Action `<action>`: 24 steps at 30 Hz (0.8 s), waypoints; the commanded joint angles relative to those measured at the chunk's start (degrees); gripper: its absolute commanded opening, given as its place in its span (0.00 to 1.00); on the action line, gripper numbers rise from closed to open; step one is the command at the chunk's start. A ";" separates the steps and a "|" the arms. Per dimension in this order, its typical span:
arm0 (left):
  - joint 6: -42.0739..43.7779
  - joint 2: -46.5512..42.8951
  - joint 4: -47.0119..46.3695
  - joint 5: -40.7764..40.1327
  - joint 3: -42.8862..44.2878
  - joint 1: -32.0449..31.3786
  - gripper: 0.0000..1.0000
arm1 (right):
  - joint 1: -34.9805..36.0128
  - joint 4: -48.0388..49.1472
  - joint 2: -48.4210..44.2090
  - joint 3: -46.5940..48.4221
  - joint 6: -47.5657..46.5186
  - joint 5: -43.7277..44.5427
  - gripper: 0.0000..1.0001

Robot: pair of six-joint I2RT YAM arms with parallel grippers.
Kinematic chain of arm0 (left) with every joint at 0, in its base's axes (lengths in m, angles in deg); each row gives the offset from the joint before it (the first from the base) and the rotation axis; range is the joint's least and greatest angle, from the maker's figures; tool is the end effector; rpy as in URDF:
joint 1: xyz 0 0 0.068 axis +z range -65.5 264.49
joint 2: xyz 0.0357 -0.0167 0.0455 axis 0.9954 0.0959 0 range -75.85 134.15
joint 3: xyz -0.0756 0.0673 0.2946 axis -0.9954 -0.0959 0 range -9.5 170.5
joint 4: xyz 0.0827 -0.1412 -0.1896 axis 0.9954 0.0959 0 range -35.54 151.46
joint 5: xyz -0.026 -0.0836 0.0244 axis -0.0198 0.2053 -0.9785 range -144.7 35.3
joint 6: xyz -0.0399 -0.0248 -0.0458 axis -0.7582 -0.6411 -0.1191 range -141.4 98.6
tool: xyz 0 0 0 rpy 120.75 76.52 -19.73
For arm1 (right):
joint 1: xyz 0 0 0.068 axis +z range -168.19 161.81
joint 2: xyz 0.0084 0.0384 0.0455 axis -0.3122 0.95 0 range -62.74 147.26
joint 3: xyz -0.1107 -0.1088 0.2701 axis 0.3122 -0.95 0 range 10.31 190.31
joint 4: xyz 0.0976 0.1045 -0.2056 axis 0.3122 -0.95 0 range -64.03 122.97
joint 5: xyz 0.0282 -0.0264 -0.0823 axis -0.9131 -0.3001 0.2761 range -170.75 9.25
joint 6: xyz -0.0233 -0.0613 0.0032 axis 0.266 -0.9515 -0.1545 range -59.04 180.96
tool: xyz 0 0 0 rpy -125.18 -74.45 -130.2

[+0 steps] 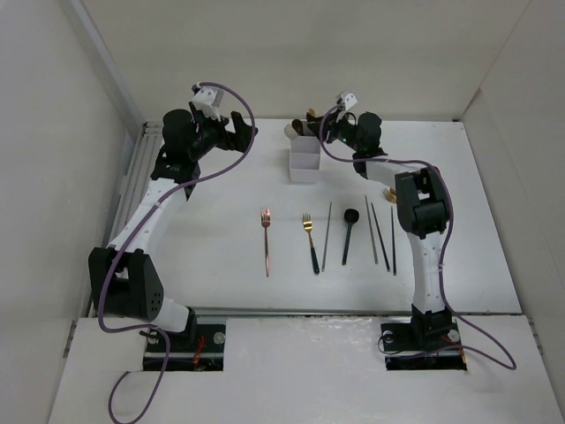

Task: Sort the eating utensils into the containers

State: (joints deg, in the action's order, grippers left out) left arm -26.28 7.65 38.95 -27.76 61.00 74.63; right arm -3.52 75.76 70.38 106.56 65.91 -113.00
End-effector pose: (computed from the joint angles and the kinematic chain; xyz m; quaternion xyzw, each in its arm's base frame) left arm 0.3372 -0.0823 0.4265 0.1974 0.6646 -0.2499 0.6760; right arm 0.5418 0.1703 0.2554 -0.2600 0.6236 0.3048 0.6713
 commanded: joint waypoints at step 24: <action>39.77 12.21 46.61 -13.31 6.14 -11.31 1.00 | 2.28 -36.54 -41.10 -17.23 -16.46 30.92 1.00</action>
State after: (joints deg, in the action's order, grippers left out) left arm 3.86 20.63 71.78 -38.28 64.68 65.49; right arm -4.22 45.77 27.76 92.14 51.22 -92.17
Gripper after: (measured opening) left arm 0.997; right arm 0.995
